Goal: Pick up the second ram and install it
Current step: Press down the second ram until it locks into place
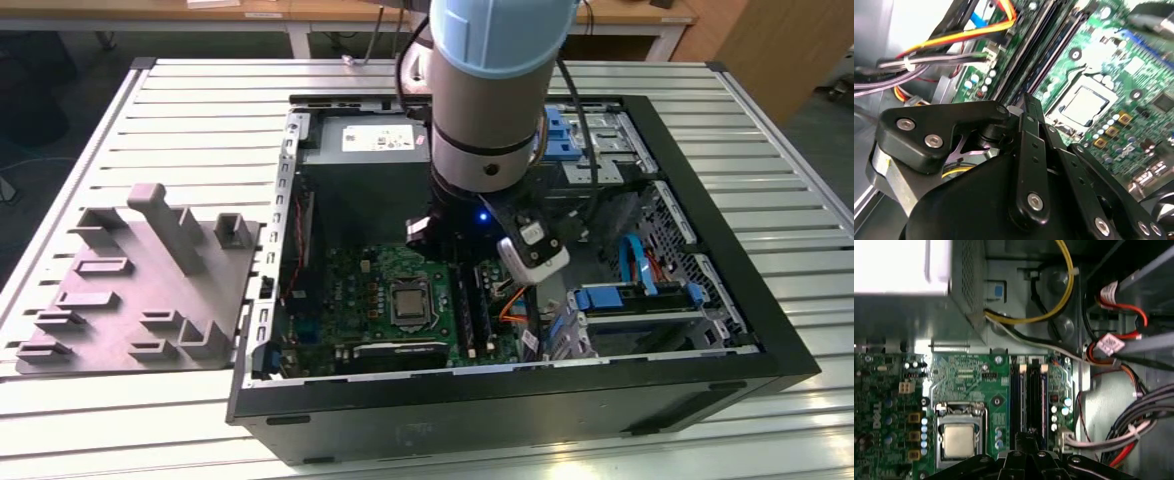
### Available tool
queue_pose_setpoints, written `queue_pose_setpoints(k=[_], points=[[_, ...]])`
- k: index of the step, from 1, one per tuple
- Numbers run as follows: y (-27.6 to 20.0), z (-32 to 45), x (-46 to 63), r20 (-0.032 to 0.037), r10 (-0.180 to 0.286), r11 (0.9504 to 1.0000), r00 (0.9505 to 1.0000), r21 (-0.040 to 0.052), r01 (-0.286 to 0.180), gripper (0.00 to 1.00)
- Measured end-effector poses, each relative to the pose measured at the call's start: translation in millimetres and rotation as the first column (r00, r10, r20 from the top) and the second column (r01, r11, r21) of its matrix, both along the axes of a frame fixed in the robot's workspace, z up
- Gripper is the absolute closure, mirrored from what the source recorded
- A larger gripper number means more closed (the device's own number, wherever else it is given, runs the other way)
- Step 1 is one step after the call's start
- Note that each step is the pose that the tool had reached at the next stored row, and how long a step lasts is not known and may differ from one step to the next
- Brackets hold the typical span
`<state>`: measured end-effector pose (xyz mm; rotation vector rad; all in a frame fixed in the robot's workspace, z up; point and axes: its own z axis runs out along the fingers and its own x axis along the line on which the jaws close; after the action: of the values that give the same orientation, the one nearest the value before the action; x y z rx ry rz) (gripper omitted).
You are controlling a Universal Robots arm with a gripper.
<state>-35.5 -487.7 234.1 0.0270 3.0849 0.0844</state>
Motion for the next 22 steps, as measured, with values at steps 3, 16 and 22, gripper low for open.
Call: queue_pose_setpoints(k=[3, 16, 22], points=[[-8.8, 0.0, -0.1, 0.0000, 0.000, 1.0000, 1.0000, 0.0000, 0.000, 0.90], [-37.3, -0.2, -0.4, 0.0000, 0.000, 1.0000, 1.0000, -0.0001, 0.000, 0.90], [-38.4, -1.3, -0.5, 0.0001, 0.000, 1.0000, 1.0000, 0.0000, 0.000, 0.90]])
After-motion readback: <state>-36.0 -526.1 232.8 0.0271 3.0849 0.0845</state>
